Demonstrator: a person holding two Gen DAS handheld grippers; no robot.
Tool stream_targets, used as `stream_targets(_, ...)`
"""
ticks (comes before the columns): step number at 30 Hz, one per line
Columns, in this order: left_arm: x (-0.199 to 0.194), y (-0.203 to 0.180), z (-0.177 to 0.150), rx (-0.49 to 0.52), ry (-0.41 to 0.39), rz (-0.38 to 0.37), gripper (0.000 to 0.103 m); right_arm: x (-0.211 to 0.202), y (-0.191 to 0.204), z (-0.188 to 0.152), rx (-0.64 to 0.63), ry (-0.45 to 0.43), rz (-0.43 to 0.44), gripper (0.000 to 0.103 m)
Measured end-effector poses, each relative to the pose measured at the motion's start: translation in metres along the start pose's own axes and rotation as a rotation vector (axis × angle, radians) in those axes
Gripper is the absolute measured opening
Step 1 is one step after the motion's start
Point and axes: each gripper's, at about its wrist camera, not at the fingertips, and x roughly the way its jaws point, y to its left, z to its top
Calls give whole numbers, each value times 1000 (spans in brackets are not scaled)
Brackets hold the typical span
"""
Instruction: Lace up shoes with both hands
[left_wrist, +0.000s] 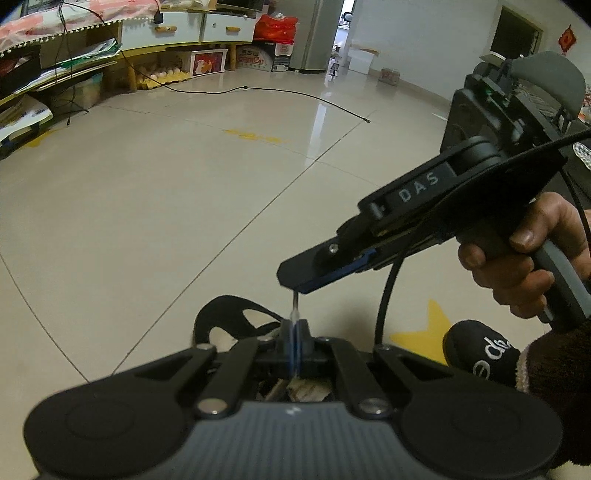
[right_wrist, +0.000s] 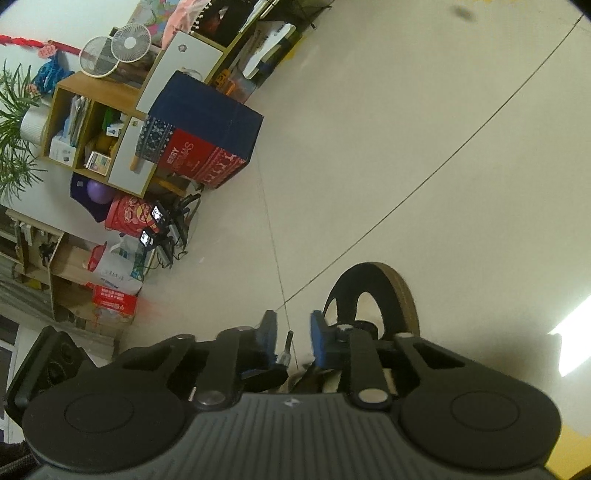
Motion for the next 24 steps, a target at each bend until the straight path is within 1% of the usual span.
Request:
stream_targets(1,0,0,0,-1,2,0,2,0,1,-1,-4,2,2,12)
stream_targets(2,0,0,0,-2,4,0,2,1,1,-1,-6,3,4,7)
stream_targets(3,1,0,0,-2,6,-1,2,1,1,-1,-7,4,6,4)
stream_targets(5,2,0,0,0,8,0,3,2,1,-2,-6,5,10,4)
stream_targets(7,1,0,0,1,6,4,6,3,0,-2,10,4,17,4)
stream_targets(11,3,2,1,-19,13,-2,7,2,-4,-1,55,-1,36,4)
stream_targets(17,2,10,2,-81,5,-10,9,3,-8,-1,120,1,66,4)
stream_targets(24,0,21,2,-170,-11,-50,9,2,-12,-1,186,8,106,4)
